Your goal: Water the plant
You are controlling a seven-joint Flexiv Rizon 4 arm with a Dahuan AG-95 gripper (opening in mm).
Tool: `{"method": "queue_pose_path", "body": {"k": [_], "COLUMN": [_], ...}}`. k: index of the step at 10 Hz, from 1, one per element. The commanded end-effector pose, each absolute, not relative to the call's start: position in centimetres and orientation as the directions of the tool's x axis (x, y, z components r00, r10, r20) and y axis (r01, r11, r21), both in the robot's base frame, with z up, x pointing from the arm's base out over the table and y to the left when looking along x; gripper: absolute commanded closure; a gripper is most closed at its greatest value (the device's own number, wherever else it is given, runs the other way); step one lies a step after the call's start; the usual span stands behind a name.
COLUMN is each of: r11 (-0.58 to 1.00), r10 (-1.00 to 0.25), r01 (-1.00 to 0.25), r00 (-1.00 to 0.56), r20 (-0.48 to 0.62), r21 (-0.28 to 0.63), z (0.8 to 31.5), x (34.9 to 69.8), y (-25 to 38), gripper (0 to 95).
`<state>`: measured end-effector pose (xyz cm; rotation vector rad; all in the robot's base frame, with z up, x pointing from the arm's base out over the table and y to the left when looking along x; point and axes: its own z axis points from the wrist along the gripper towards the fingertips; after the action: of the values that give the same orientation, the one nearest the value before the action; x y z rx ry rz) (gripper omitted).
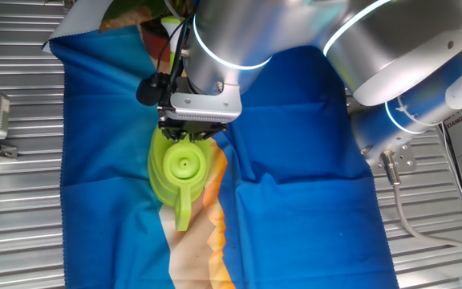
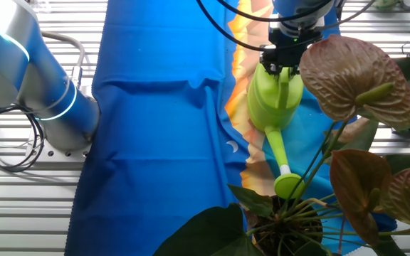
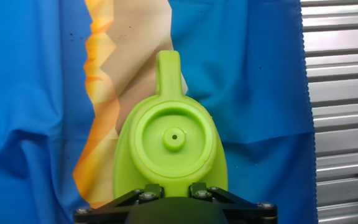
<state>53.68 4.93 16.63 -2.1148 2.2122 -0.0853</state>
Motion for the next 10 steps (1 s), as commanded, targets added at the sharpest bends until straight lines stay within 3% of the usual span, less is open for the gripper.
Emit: {"method": "queue_pose_path", "body": {"k": [1, 10], "r11": [0.047, 0.052], "r10": [-0.999, -0.999], "r01": [-0.995, -0.995], "r00": [-0.046, -0.050], "r20": [-0.016, -0.014], "r21": [-0.093, -0.088], "z": [16.95, 17.34], "x": [53.57, 53.36], "y": [4.96, 5.04], "gripper": [95.0, 95.0]}}
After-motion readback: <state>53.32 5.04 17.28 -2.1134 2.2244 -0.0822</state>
